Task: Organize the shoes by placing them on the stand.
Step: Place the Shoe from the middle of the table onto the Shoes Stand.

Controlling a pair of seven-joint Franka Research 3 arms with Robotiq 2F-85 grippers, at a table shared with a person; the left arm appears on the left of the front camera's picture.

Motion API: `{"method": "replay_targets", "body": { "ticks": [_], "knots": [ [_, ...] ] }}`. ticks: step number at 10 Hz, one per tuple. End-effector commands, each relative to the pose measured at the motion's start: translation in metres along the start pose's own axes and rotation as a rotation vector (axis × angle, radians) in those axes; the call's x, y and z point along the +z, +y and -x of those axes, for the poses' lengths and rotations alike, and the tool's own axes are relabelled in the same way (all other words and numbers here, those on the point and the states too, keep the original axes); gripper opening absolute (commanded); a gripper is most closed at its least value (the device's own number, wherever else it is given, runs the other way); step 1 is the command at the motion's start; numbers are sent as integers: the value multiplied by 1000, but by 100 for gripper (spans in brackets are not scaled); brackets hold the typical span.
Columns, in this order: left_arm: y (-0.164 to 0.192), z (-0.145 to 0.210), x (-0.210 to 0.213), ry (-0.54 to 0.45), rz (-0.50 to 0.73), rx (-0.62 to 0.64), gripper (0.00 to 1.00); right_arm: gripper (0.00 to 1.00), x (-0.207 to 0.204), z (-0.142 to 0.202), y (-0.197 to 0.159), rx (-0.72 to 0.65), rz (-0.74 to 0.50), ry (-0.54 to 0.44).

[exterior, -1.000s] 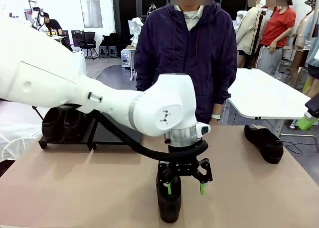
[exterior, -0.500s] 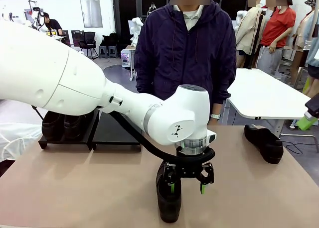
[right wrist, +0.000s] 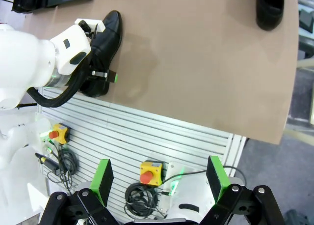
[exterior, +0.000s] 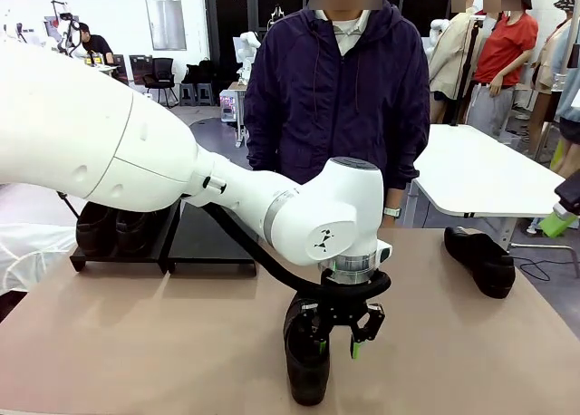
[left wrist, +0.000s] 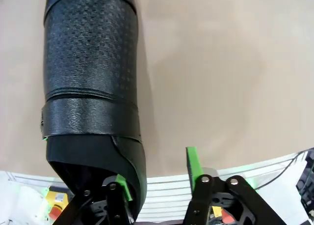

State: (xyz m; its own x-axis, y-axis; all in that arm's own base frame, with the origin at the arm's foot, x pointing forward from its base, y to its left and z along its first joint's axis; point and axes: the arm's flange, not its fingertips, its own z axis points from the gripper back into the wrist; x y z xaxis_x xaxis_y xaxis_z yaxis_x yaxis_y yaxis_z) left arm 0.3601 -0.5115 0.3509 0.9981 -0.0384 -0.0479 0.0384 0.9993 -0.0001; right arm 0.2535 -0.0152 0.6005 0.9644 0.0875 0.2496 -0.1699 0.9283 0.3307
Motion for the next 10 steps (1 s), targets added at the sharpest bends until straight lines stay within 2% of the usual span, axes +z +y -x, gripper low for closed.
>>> {"method": "replay_targets", "body": {
  "ticks": [1,7,8,10],
  "knots": [
    [-2,-2,-1,-29,-56,52,0,100,2,-1,3,-21,-20,-1],
    [11,-4,2,-1,-91,107,0,100,2,-1,3,-21,-20,-1],
    [20,-2,12,-13,-116,119,0,100,2,-1,3,-21,-20,-1],
    [62,26,75,-16,-167,-35,0,100,2,-1,3,-21,-20,-1]
  ]
}}
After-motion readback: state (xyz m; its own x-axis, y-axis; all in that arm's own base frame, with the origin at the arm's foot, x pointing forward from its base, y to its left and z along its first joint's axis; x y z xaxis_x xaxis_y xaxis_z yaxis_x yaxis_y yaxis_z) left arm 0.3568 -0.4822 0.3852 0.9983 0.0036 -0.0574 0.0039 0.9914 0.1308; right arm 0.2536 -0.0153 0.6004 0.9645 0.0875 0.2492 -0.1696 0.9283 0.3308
